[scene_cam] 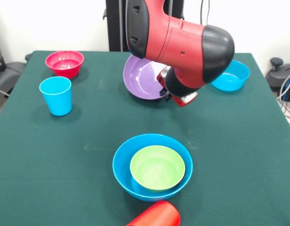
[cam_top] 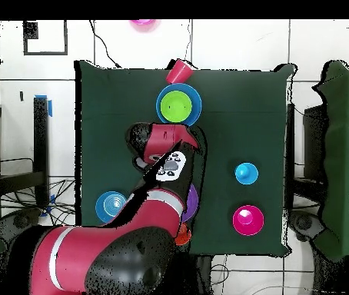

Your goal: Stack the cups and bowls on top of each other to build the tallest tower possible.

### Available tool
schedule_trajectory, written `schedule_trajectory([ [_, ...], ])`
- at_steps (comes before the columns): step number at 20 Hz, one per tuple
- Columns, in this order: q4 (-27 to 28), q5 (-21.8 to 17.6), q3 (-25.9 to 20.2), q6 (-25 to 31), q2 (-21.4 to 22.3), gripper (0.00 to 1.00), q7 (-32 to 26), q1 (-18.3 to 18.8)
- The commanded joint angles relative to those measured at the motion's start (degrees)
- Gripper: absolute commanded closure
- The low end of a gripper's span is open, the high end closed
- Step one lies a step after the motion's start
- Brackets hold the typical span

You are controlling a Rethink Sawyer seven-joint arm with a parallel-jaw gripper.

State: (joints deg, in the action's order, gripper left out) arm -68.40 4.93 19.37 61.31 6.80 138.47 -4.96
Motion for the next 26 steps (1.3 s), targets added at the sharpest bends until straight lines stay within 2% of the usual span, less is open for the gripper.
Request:
schedule_trajectory([
  [1, -1.0, -2.8, -6.2, -4.9, -3.9, 1.00, 0.6, -0.6],
  [6, 3.1, -4.6, -3.2, -0.2, -3.3, 1.00, 0.7, -1.8],
  [13, 15.2, -6.6, -0.7, 10.8, -5.1, 1.00, -1.1, -2.8],
  [15, 18.1, -6.0, -0.8, 13.0, -5.6, 1.00, -0.4, -2.5],
  [18, 20.9, -5.2, -0.5, 14.0, -5.7, 1.00, 0.5, -1.7],
  [24, 25.0, -6.4, 0.1, 14.2, -5.7, 1.00, -3.4, 0.8],
  [26, 25.7, -7.1, -0.1, 13.9, -5.2, 1.00, -6.4, 2.1],
])
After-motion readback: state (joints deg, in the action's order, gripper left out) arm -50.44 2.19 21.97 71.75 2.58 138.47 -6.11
